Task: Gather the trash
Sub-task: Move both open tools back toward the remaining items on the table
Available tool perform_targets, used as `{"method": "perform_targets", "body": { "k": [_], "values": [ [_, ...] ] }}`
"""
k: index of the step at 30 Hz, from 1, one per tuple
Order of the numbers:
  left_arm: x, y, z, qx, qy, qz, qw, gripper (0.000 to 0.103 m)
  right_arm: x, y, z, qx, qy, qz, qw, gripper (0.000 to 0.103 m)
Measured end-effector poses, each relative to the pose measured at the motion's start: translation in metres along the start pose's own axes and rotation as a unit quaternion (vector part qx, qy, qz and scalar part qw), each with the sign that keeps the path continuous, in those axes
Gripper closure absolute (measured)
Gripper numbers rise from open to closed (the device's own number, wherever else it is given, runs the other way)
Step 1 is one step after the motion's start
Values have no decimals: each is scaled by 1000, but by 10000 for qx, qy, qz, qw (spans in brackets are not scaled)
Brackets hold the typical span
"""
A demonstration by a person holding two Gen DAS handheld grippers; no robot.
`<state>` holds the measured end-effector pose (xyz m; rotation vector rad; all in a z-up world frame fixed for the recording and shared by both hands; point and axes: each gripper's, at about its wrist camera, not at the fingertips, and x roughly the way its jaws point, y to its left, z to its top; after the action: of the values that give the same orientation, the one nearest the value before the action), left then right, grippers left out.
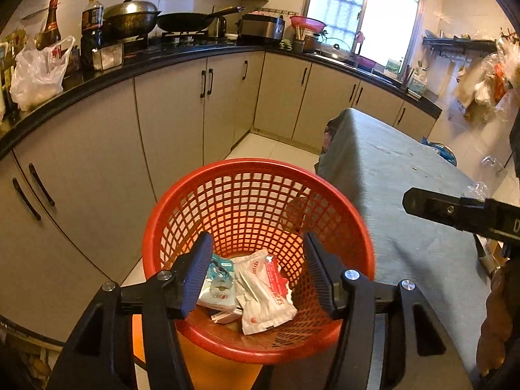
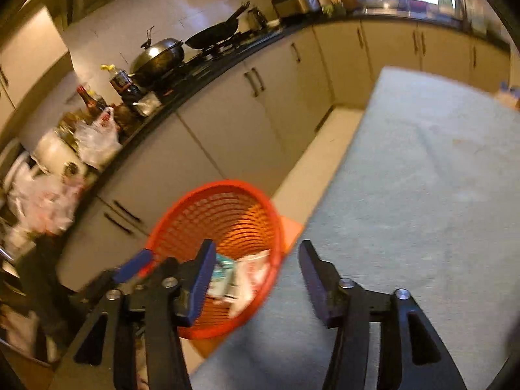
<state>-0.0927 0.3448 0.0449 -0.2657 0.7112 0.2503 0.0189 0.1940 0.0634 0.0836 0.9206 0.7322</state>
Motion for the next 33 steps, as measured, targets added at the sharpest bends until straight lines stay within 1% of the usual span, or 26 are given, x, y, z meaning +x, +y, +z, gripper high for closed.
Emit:
{"method": "perform_targets", "body": {
  "k": [1,2,5,7,9,11,14,17,21,25,27,29,31,32,33],
  "values": [
    [-1,-1,0,16,-10,-13,10000,46,-5,0,-1,-47,-48,-123,9999,32],
    [-3,-4,-1,33,-22,-32,10000,46,-10,0,-3,-100,-107,-295,9995,30],
    [-8,-12,-2,69,-56,-63,9999,45,-26,3,-7,-384,-334,-897,9947,28],
    [-11,-17,-3,106,-72,-86,9999,45,-37,2,-10,-481,-443,-1100,9918,26],
    [-13,-23,-4,139,-88,-107,9998,45,-48,-3,-14,-458,-488,-954,9932,26],
    [-17,-30,-6,176,-101,-136,9997,45,-59,-10,-19,-364,-570,-944,9932,26],
    [-22,-44,-10,262,-105,-213,9994,44,-73,-17,-26,-389,-731,-1221,9891,26],
    [-26,-60,-15,380,-83,-282,9988,43,-89,-24,-36,-367,-890,-1375,9858,26],
    [-31,-82,-21,546,-45,-390,9977,43,-111,-32,-52,-437,-1147,-1747,9769,26],
    [-42,-109,-30,778,-74,-532,9955,43,-132,-45,-67,-423,-1265,-1940,9719,26],
    [-47,-121,-35,864,-74,-599,9944,43,-144,-58,-77,-299,-1270,-1940,9723,26],
    [-51,-134,-41,969,-51,-683,9929,42,-158,-73,-89,-95,-1274,-1825,9749,27],
    [-54,-146,-48,1079,-39,-728,9915,38,-174,-88,-101,135,-1341,-1677,9766,27],
    [-54,-152,-52,1131,-30,-739,9908,38,-184,-96,-109,234,-1398,-1682,9755,27],
    [-52,-159,-56,1189,14,-767,9899,38,-193,-104,-116,311,-1433,-1779,9731,27]
  ]
}}
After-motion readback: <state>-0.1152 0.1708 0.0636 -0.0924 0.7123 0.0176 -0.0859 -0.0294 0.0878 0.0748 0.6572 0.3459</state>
